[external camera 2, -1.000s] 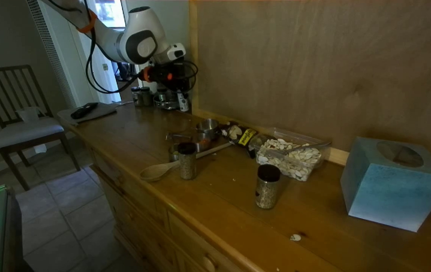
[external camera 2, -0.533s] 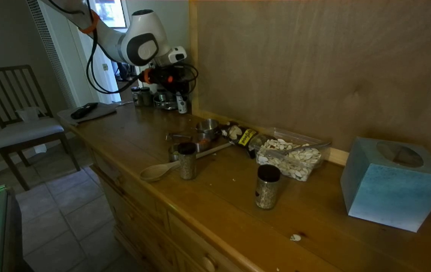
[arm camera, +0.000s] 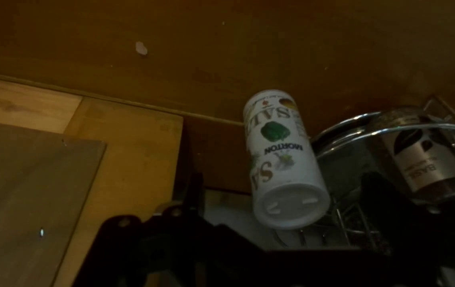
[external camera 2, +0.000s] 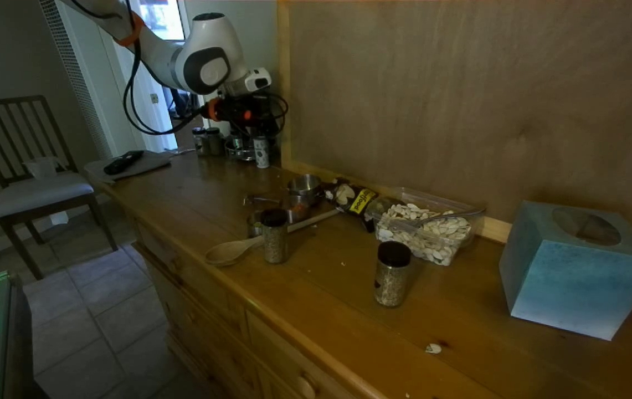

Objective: Move the white bottle to the right side of the spice rack

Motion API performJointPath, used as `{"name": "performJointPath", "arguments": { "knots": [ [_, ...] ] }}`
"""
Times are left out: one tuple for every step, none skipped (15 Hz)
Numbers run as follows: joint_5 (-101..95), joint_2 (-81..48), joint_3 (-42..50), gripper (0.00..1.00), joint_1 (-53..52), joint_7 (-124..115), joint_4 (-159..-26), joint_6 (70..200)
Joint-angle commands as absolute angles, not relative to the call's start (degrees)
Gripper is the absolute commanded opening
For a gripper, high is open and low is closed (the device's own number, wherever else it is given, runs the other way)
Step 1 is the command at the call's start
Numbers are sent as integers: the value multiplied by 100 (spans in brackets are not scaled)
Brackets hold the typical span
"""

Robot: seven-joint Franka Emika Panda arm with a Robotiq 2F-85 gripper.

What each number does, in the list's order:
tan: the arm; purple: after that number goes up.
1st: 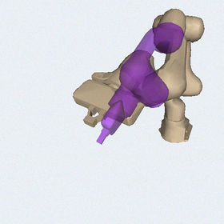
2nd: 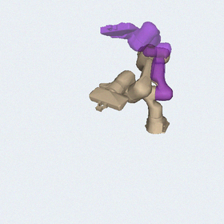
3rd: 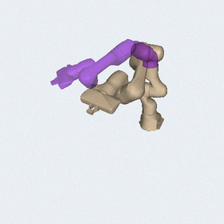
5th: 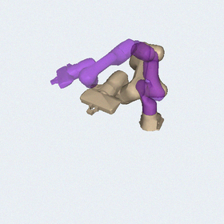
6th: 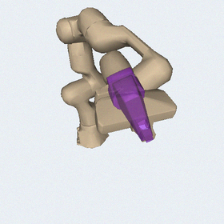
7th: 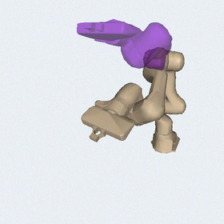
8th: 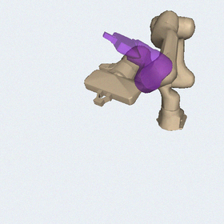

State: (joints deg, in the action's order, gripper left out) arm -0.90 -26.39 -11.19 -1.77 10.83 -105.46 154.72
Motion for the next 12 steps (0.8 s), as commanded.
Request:
{"name": "performJointPath", "arguments": {
  "knots": [
    [52, -2508, -1137, 100, -163, 1267, -10553, 15164],
    [83, -2454, -1169, 100, -146, 1305, -10601, 15116],
    [97, -2353, -1187, 100, -137, 1333, -10694, 15065],
    [118, -2263, -1208, 100, -122, 1376, -10769, 14989],
    [148, -2120, -1225, 100, -108, 1403, -10892, 14918],
    [203, -1976, -1260, 100, -86, 1467, -11014, 14863],
    [238, -1838, -1273, 100, -86, 1510, -11132, 14822],
    [300, -1648, -1300, 100, -82, 1582, -11296, 14753],
    [359, -1451, -1315, 100, -93, 1639, -11458, 14629],
    [397, -1239, -1304, 100, -124, 1655, -11637, 14518],
    [438, -988, -1301, 100, -158, 1674, -11867, 14420],
    [505, -771, -1300, 100, -187, 1676, -12047, 14309]
  ]
}}
